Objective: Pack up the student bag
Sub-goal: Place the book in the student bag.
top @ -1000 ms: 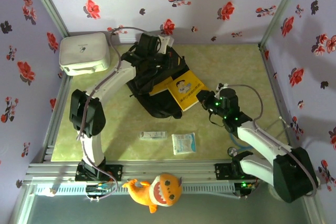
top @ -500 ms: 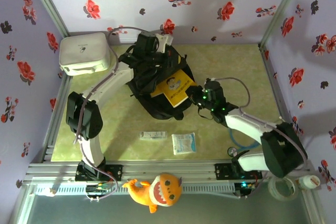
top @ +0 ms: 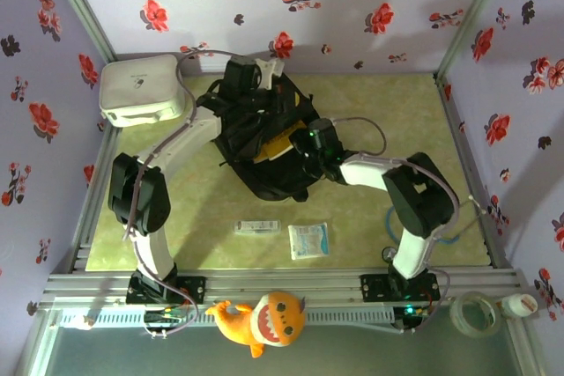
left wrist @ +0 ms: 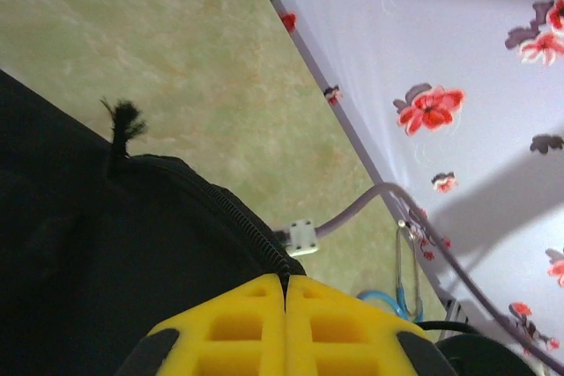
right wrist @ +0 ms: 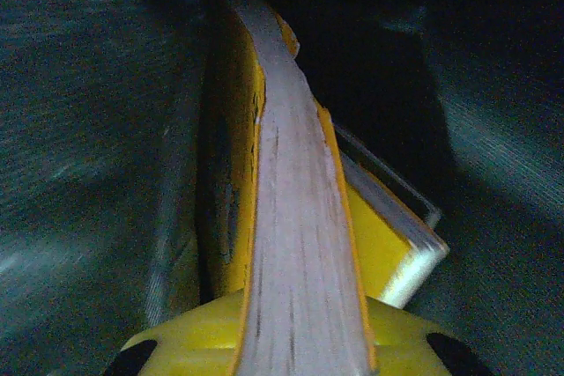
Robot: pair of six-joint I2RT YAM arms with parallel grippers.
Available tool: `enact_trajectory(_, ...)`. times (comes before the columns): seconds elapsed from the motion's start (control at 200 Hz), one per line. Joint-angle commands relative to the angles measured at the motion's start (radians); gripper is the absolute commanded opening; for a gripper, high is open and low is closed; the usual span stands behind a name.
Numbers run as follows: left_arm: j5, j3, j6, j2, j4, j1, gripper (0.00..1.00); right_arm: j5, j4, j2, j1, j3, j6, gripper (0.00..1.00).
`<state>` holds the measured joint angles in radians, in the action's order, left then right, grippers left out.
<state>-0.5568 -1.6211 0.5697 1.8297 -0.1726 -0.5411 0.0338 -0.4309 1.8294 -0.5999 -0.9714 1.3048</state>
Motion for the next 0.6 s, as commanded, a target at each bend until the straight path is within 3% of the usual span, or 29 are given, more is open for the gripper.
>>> enact_trajectory(0.0,-0.042,0.012,0.049,-0.066,0.112,0.040,0.00,-0.047,-0.047,0.078,-0.013,-0.092,0.041,0.09)
enact_trajectory(0.18,-0.060,0.012,0.063,-0.066,0.127,0.077,0.00,-0.022,-0.051,0.143,-0.021,-0.147,0.032,0.14)
enact_trajectory(0.385,-0.090,0.031,0.113,-0.054,0.151,0.108,0.00,-0.013,-0.090,0.091,-0.014,-0.058,0.037,0.37)
enact_trajectory(0.595,-0.092,0.017,0.131,-0.037,0.119,0.123,0.03,-0.044,-0.050,-0.088,-0.006,0.046,-0.021,0.57)
